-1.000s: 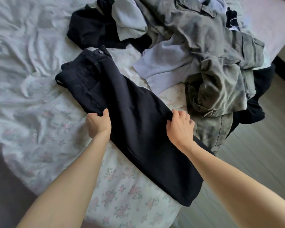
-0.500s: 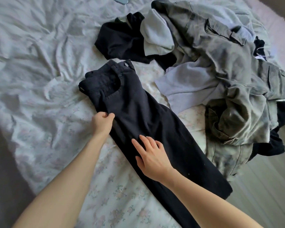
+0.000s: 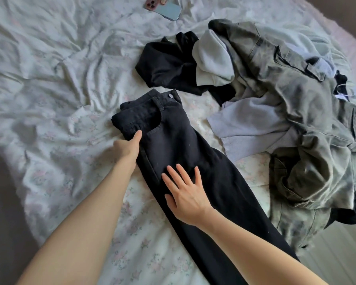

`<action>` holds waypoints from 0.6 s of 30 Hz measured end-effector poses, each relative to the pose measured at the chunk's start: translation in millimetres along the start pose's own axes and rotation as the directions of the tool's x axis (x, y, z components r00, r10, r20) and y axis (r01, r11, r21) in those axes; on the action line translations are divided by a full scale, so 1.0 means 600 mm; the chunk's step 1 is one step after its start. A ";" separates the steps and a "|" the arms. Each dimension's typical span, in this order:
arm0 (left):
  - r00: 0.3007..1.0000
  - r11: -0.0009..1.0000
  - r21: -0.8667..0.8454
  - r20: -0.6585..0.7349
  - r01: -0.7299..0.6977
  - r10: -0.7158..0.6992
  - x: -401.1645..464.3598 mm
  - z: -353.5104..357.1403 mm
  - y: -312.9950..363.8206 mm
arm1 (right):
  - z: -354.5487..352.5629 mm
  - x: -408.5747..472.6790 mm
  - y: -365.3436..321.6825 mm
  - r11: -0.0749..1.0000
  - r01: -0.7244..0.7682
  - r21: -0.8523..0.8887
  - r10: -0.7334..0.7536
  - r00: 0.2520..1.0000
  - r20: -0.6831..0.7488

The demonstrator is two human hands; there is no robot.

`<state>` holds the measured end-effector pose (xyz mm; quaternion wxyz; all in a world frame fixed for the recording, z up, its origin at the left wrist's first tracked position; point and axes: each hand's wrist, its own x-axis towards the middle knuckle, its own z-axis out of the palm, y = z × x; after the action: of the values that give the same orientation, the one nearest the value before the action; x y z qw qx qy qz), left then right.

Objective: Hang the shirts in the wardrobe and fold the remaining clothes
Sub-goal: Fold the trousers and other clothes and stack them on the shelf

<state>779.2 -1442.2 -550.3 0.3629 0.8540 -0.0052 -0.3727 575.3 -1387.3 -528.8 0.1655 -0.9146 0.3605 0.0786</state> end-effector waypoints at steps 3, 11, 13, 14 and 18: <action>1.000 0.997 0.066 0.015 -0.024 0.024 0.018 -0.001 0.024 | 0.002 0.028 0.001 0.999 0.040 -0.002 -0.039 0.999 0.036; 0.942 0.943 -0.015 -0.053 -0.333 0.332 0.048 -0.014 0.059 | 0.011 0.054 -0.005 0.997 0.075 -0.007 -0.074 0.989 0.129; 0.964 0.958 -0.113 -0.072 -0.263 0.256 0.052 -0.020 0.051 | 0.020 0.050 -0.005 0.996 0.092 -0.012 -0.089 0.982 0.170; 0.972 0.968 -0.105 -0.078 -0.228 0.220 0.047 -0.020 0.043 | 0.026 0.045 -0.006 0.995 0.101 -0.016 -0.096 0.977 0.190; 0.885 0.858 0.367 -0.157 -0.359 0.438 0.002 -0.017 -0.010 | 0.047 0.002 -0.016 0.995 0.088 0.046 -0.096 0.976 0.197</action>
<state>785.1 -1431.6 -550.1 0.2838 0.9202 -0.2019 -0.1789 582.4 -1371.3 -553.2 0.2211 -0.9146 0.3009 0.1552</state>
